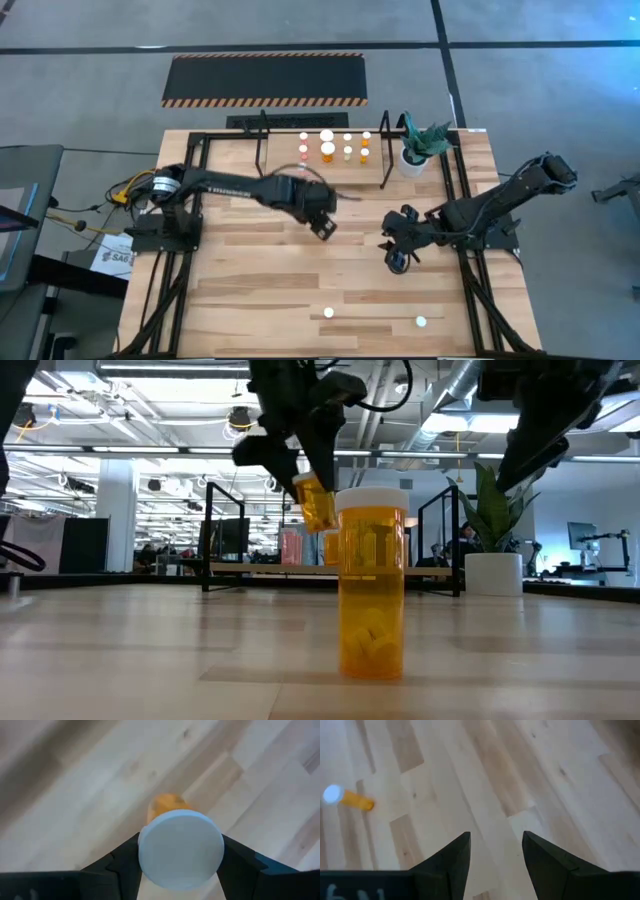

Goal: Pick and place medicine bottles onto shelf by color
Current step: Put the large orange pill bottle on the shelf aligned with the other large orange pill bottles

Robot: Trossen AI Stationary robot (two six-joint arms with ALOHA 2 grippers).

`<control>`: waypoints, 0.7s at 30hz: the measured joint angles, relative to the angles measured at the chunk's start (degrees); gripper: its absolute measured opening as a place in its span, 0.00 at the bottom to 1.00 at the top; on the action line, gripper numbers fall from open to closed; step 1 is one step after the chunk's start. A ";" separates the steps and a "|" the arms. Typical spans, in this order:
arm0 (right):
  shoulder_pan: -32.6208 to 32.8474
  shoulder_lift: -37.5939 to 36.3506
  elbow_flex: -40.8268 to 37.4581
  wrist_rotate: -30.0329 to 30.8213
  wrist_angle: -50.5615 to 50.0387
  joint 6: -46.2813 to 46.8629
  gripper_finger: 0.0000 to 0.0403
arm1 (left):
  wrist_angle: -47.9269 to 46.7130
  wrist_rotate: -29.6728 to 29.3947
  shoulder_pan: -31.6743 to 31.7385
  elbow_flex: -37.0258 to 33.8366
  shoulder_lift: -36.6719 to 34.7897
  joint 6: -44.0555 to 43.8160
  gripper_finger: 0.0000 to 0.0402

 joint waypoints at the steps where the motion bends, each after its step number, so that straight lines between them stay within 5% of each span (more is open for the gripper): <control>1: -0.74 0.00 0.00 0.00 0.00 0.00 0.50 | 0.02 0.43 1.35 0.37 0.00 2.42 0.48; 12: -10.78 0.00 0.00 0.00 0.00 0.17 0.50 | 6.68 8.24 14.11 1.11 0.00 26.68 0.48; 21: -17.95 0.00 0.00 0.06 -1.27 0.13 0.50 | 8.44 11.89 19.23 1.11 0.00 37.22 0.48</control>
